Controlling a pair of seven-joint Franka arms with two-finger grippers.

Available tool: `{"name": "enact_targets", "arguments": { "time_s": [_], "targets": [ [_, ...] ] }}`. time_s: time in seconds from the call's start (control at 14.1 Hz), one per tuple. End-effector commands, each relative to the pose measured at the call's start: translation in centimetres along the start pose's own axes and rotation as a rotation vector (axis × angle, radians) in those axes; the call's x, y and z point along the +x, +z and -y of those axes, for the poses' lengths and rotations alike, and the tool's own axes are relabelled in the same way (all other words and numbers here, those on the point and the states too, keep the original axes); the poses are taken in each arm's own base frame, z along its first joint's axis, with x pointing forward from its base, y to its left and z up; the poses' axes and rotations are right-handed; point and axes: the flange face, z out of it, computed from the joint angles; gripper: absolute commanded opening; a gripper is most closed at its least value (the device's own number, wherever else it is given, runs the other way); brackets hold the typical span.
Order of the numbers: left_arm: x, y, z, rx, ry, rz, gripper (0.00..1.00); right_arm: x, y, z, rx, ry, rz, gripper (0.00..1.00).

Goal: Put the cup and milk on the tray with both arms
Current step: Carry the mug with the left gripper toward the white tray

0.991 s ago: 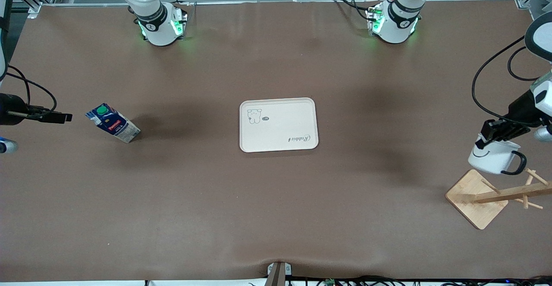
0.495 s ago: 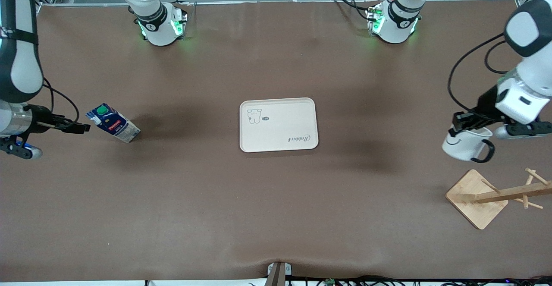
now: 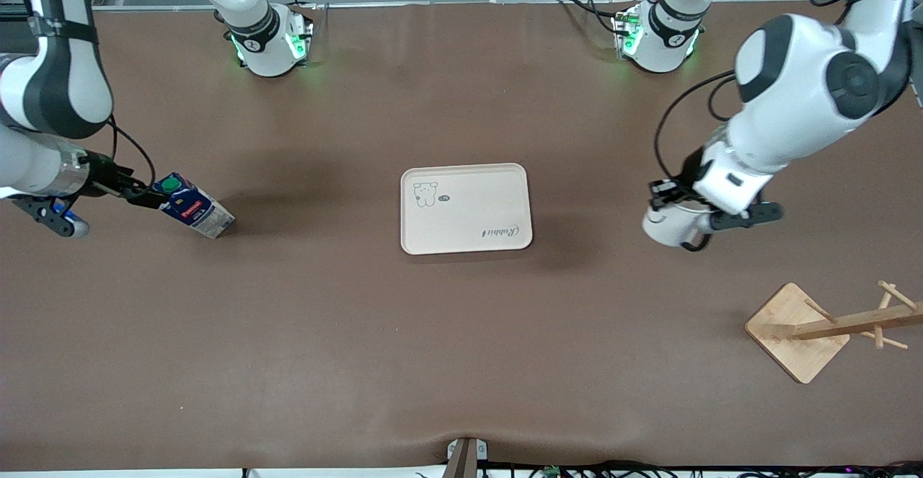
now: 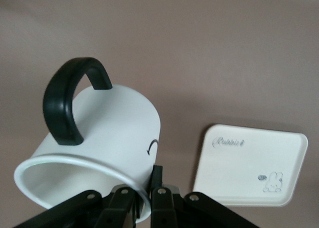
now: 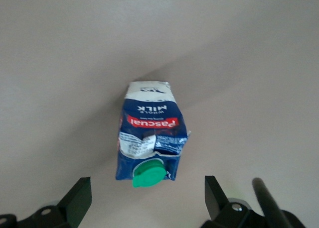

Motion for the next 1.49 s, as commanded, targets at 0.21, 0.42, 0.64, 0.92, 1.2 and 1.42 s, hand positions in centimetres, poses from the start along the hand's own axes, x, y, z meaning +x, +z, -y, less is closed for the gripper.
{"name": "enact_targets", "arguments": {
  "time_s": [0.21, 0.42, 0.64, 0.92, 1.2, 1.42],
  "targets": [
    [-5.2, 8.2, -11.0, 0.047, -0.115, 0.160, 0.00, -1.4, 2.0, -0.4, -0.035, 0.016, -0.056, 1.00],
    [-7.4, 12.9, -15.5, 0.068, -0.193, 0.242, 0.00, -2.2, 4.7, -0.6, 0.024, -0.003, -0.156, 1.00],
    [-8.9, 16.9, -18.9, 0.103, -0.280, 0.286, 0.00, -2.6, 5.8, -0.8, 0.035, -0.011, -0.175, 0.75],
    [-9.3, 22.1, -21.5, 0.145, -0.384, 0.328, 0.00, -3.1, 5.7, -1.0, 0.017, -0.068, -0.125, 0.00],
    [-9.8, 25.3, -21.3, 0.194, -0.336, 0.324, 0.00, -2.7, 1.5, -0.2, 0.042, -0.128, -0.091, 0.00],
    [-9.8, 25.7, -21.2, 0.195, -0.308, 0.327, 0.00, -2.0, -4.3, 1.7, 0.014, -0.151, -0.049, 0.00]
  ]
}}
